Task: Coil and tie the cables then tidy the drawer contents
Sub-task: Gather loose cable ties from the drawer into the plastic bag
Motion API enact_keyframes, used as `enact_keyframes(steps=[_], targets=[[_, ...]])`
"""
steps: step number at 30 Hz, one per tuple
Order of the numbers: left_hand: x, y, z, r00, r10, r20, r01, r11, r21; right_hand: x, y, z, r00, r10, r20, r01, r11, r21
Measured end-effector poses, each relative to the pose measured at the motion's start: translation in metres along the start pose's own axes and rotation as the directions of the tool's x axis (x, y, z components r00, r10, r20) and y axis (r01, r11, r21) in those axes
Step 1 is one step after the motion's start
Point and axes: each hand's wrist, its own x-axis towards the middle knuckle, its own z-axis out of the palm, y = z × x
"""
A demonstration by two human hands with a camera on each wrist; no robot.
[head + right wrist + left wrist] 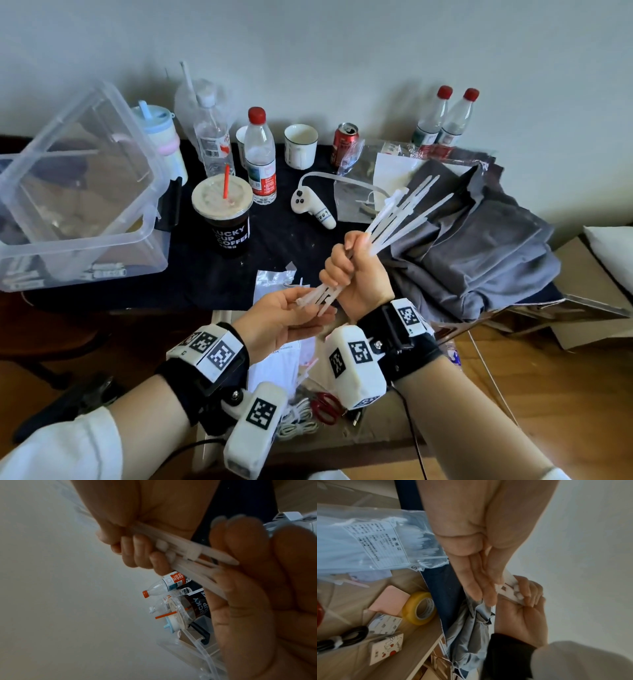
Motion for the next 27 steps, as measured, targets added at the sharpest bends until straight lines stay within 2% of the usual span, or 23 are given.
enact_keyframes(steps=[5,8,10,12,13,15,17,19,23,27], targets=[[0.001,0.001,0.001,0.991,-0.075,0.112,0.091,0.986,-0.141,-0.003,0.006,0.001,0.992,0.038,0.119,-0.022,0.991,-0.134],[0.004,0.004,0.004,0.991,-0.095,0.089,0.11,0.977,-0.182,-0.005,0.009,0.002,0.983,0.076,0.17,-0.044,0.982,-0.185],[0.005,0.008,0.0,0.983,-0.174,0.061,0.179,0.979,-0.093,-0.005,0.006,0.002,0.978,0.114,0.177,-0.07,0.969,-0.236],[0.005,0.021,-0.005,0.978,-0.209,-0.012,0.209,0.967,0.149,-0.006,0.0,0.002,0.977,0.145,0.155,-0.097,0.955,-0.282],[0.005,0.031,-0.007,0.986,-0.161,-0.045,0.167,0.962,0.217,-0.007,-0.003,0.001,0.977,0.167,0.133,-0.119,0.944,-0.309],[0.005,0.057,-0.004,0.997,0.037,-0.071,-0.02,0.973,0.232,-0.01,-0.006,0.0,0.969,0.236,0.079,-0.189,0.905,-0.382],[0.003,0.084,0.007,0.981,0.193,-0.025,-0.182,0.954,0.237,-0.013,-0.006,-0.001,0.947,0.316,0.057,-0.258,0.854,-0.451],[0.001,0.099,0.02,0.958,0.285,0.029,-0.281,0.914,0.292,-0.017,-0.003,0.0,0.924,0.375,0.073,-0.288,0.81,-0.511],[0.003,0.099,0.033,0.9,0.437,-0.006,-0.386,0.803,0.454,-0.024,0.0,0.003,0.894,0.434,0.114,-0.297,0.762,-0.575],[0.003,0.095,0.032,0.871,0.49,-0.042,-0.41,0.77,0.488,-0.028,-0.003,-0.001,0.88,0.457,0.13,-0.315,0.766,-0.561]])
